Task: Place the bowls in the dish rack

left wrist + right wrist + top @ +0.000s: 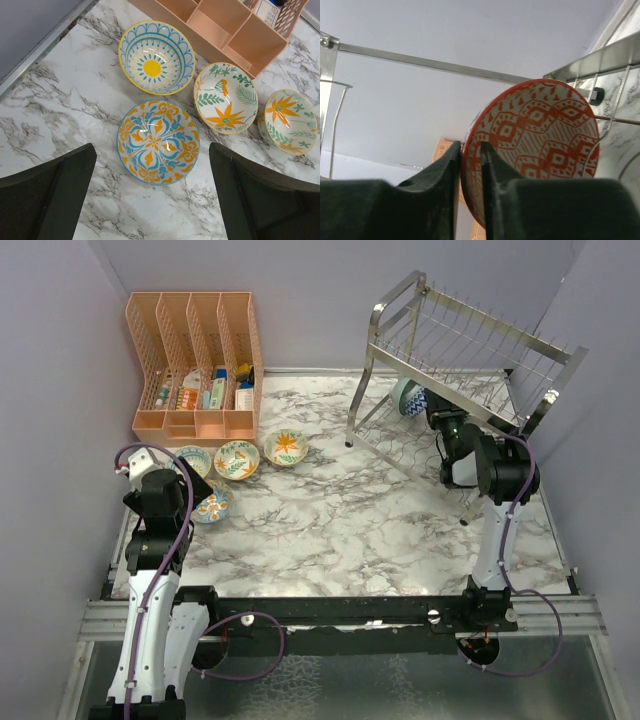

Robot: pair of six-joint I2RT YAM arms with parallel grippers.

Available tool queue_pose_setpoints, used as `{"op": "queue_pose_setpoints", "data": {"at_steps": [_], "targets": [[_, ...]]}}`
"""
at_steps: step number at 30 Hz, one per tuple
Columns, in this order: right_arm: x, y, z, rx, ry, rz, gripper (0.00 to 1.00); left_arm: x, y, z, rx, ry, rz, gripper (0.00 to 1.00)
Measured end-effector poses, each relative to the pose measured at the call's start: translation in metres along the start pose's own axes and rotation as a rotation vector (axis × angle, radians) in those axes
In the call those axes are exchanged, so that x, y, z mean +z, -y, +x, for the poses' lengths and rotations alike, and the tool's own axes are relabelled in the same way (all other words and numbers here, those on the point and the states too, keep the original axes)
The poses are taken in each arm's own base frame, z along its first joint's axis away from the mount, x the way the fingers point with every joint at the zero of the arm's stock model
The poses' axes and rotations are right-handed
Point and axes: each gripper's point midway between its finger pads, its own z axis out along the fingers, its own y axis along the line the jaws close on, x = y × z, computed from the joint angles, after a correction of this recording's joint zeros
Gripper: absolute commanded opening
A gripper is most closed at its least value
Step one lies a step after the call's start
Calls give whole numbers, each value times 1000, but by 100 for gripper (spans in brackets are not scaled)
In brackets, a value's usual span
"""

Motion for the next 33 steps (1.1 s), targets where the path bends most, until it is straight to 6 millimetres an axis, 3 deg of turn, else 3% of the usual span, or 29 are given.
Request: {"op": "queue_pose_setpoints", "data": {"at_steps": [3, 14, 27, 33], "targets": [[-1, 2, 0, -1, 1, 5, 33, 0, 0, 0, 0, 0, 0, 99], [0, 3, 0, -42, -3, 2, 42, 0, 0, 0, 0, 1, 0, 99], [3, -6, 0, -62, -6, -20, 44, 0, 1, -1, 2, 1, 6, 99], [7, -19, 7, -65, -56, -60, 44, 0, 1, -1, 3, 2, 9, 99]]}}
